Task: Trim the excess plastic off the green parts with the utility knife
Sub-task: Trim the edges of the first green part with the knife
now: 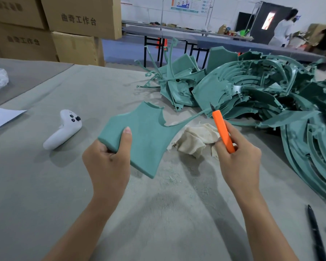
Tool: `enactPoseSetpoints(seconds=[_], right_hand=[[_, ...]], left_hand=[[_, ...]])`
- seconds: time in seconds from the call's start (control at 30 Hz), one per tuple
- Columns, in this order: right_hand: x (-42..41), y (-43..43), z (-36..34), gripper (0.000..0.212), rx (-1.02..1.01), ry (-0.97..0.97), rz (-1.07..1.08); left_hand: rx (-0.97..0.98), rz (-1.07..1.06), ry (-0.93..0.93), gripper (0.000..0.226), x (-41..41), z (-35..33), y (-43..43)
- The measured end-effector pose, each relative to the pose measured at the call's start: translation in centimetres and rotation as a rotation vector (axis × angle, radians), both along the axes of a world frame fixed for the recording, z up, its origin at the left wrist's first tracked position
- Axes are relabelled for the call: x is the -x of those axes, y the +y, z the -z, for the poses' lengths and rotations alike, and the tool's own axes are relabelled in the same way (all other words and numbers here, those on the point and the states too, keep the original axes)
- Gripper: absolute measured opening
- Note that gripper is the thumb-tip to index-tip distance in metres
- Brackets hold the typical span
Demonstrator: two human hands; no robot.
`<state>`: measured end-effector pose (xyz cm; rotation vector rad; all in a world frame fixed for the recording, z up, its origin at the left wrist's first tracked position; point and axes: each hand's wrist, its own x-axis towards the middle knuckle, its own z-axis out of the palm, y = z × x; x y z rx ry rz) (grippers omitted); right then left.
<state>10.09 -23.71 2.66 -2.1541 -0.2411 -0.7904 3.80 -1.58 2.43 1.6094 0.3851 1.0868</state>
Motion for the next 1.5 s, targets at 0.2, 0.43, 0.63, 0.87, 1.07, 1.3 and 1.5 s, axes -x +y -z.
enactPoseSetpoints(seconds=[0.2,0.43,0.63,0.87,1.07,1.3,1.5], right_hand=[[-0.5,-0.2,0.2,0.045,-0.005,0.0,0.057],[-0.5,-0.6,0.0,0.044,-0.006,0.003,0.078],[-0.1,-0.2,0.4,0.044,0.065,0.041,0.028],[0.8,1.7,0.8,0.025,0.071,0.087,-0.197],[2.0,3.2,1.0,0.037,-0.026,0.173,-0.443],[0.4,0.8,0.4,0.031,-0.108,0.058,-0.078],[-0.5,-0.4,0.8,0.019,-0.047,0.082,0.029]], left_hand=[[-0.028,0.009,0.017,0.055,0.2,-0.4,-0.4],[0.031,0.018,0.008,0.062,-0.1,-0.2,-0.1],[0.026,0.026,-0.021,0.056,-0.1,0.0,0.0],[0.034,0.022,-0.054,0.05,-0.4,0.2,0.1],[0.028,-0.006,-0.057,0.051,-0.4,0.4,0.4],[-0.096,-0.003,-0.015,0.056,-0.2,0.1,0.1],[-0.104,0.031,0.001,0.058,0.2,0.2,-0.3]])
